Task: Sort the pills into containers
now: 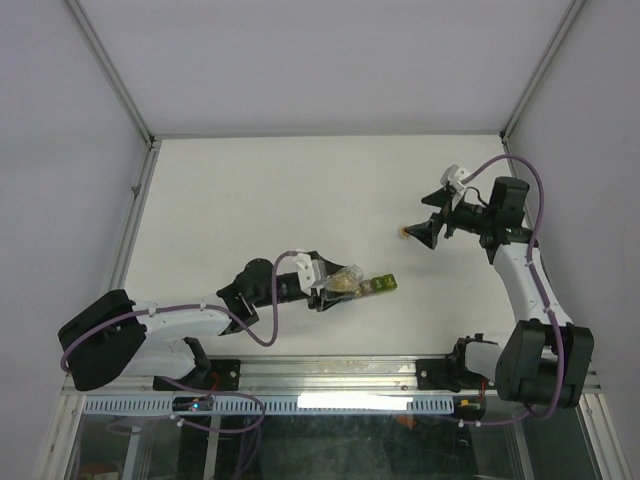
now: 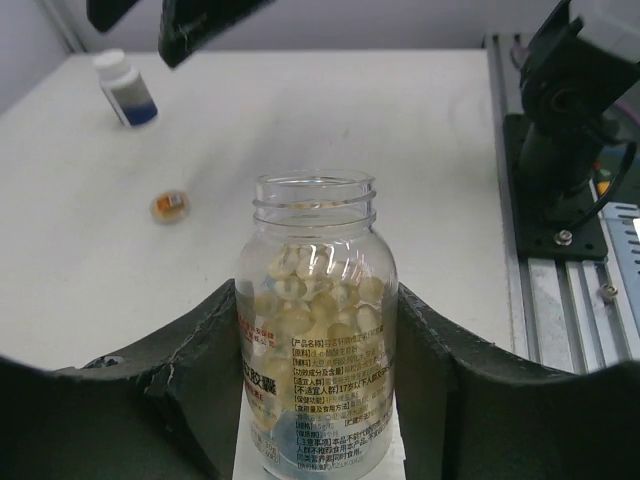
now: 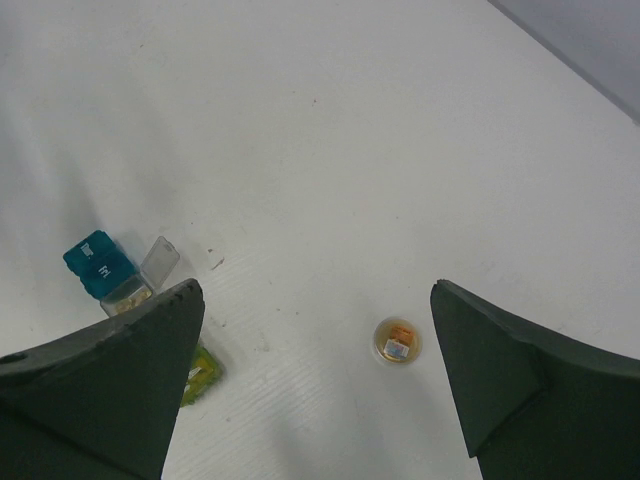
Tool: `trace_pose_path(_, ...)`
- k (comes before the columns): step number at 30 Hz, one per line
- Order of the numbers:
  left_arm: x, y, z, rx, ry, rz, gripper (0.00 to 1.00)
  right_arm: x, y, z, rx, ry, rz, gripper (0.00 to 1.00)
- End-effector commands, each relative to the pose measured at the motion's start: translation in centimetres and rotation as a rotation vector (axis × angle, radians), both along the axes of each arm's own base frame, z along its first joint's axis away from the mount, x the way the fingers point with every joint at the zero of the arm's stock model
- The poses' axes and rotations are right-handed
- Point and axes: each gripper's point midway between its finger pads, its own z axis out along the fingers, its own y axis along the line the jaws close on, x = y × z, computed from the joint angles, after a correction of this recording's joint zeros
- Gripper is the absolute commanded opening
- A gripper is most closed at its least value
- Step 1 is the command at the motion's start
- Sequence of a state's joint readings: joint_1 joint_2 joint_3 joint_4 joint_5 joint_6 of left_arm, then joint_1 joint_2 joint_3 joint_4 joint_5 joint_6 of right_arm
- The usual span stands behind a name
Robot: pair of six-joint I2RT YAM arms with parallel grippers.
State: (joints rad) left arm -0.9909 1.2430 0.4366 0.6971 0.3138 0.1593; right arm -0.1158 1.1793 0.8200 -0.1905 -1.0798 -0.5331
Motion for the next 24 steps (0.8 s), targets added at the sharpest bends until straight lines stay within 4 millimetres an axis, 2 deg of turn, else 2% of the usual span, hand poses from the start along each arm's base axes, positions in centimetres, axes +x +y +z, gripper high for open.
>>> trace_pose_path(1,-2.7,0.9,9.1,-0.356,-0.238,-0.181,0.00,-0.7,0.8,1.5,-0.068,-0.215,0.187,0.99)
trace_pose_path(3,-3.5,1.5,9.8,-0.396,-0.251,-0.246,0.00,-1.4,1.0,1.0,-0.081,-0.201,0.239,0.99)
trace_pose_path(5,-3.7,2.0,10.4,-0.418,-0.265,-0.288,0.00,-1.2,0.9,0.2,-0.142,-0.230,0.274,0.99)
trace_pose_path(10,-1.0,2.0,9.6,-0.314,-0.162,-0.317,0.00,-1.4,-0.1,-3.9,-0.362,-0.278,0.430,0.99)
trace_pose_path(11,-0.4,1.9,10.0,-0.298,-0.169,-0.329,0.00,-1.2,-0.4,-4.5,-0.387,-0.272,0.450,0.99)
trace_pose_path(18,4.0,1.2,12.7,-0.292,-0.365,-0.283,0.00,2.2,-1.2,-8.2,-0.474,-0.228,0.556,0.97)
trace_pose_path(20,5.2,0.6,13.8,-0.281,-0.386,-0.287,0.00,3.7,-1.3,-8.7,-0.482,-0.211,0.559,0.95)
trace_pose_path(21,6.2,0.1,13.6,-0.265,-0.380,-0.289,0.00,4.4,-1.4,-8.9,-0.480,-0.198,0.554,0.94)
trace_pose_path(24,7.6,-0.5,14.3,-0.251,-0.392,-0.282,0.00,5.4,-1.4,-10.4,-0.459,-0.138,0.555,0.91)
